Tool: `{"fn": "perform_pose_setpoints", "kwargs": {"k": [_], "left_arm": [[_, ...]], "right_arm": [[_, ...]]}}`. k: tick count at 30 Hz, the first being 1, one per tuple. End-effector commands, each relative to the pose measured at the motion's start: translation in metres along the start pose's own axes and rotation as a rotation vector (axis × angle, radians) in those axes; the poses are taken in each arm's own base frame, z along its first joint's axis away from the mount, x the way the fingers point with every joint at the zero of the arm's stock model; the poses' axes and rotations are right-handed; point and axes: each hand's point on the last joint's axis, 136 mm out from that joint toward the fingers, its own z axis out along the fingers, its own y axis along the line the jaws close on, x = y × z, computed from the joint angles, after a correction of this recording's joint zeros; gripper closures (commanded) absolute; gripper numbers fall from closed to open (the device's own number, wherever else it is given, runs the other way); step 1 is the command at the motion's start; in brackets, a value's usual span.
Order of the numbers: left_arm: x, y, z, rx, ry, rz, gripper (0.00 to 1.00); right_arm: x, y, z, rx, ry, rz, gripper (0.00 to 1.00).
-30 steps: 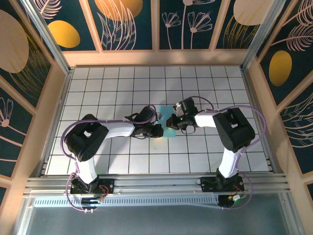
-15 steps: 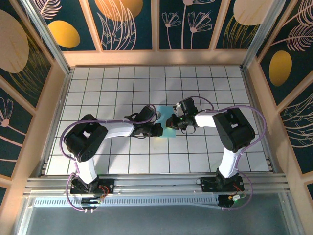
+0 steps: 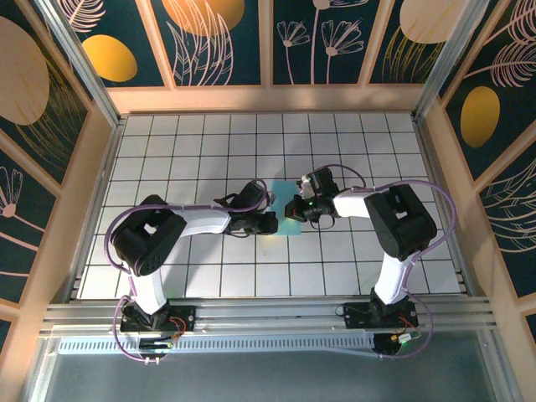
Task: Fold a paper plane with a square sheet of paper (fold left side to right side)
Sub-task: Fold the triangle a second time at the center of the table.
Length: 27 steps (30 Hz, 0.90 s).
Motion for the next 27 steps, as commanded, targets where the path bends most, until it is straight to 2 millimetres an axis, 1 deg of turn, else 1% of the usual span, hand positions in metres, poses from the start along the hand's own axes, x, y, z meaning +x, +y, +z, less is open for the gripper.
{"fn": "perform_pose_setpoints", "kwargs": {"k": [1, 8, 13, 16, 18, 24, 27], "left_arm": [[0.002, 0.010, 0.002, -0.037, 0.008, -0.013, 0.91], [0.006, 0.012, 0.005, -0.035, 0.023, -0.015, 0.92], [0.012, 0.018, 0.008, -0.046, 0.037, -0.021, 0.92], [0.015, 0.022, 0.010, -0.053, 0.045, -0.025, 0.93], [0.016, 0.024, 0.010, -0.059, 0.047, -0.028, 0.94], [0.019, 0.028, 0.009, -0.075, 0.050, -0.026, 0.95], [0.019, 0.029, 0.009, -0.080, 0.049, -0.021, 0.96]], "right_arm": [[0.024, -0.029, 0.010, 0.101, 0.078, 0.039, 1.00], [0.022, -0.027, 0.010, 0.099, 0.075, 0.036, 1.00], [0.021, -0.026, 0.009, 0.098, 0.075, 0.034, 1.00], [0.020, -0.022, 0.008, 0.087, 0.073, 0.029, 1.00], [0.016, -0.015, 0.006, 0.071, 0.065, 0.019, 1.00], [-0.005, 0.012, -0.012, 0.030, 0.001, -0.033, 1.00], [-0.006, 0.021, -0.018, 0.012, -0.016, -0.044, 1.00]]}}
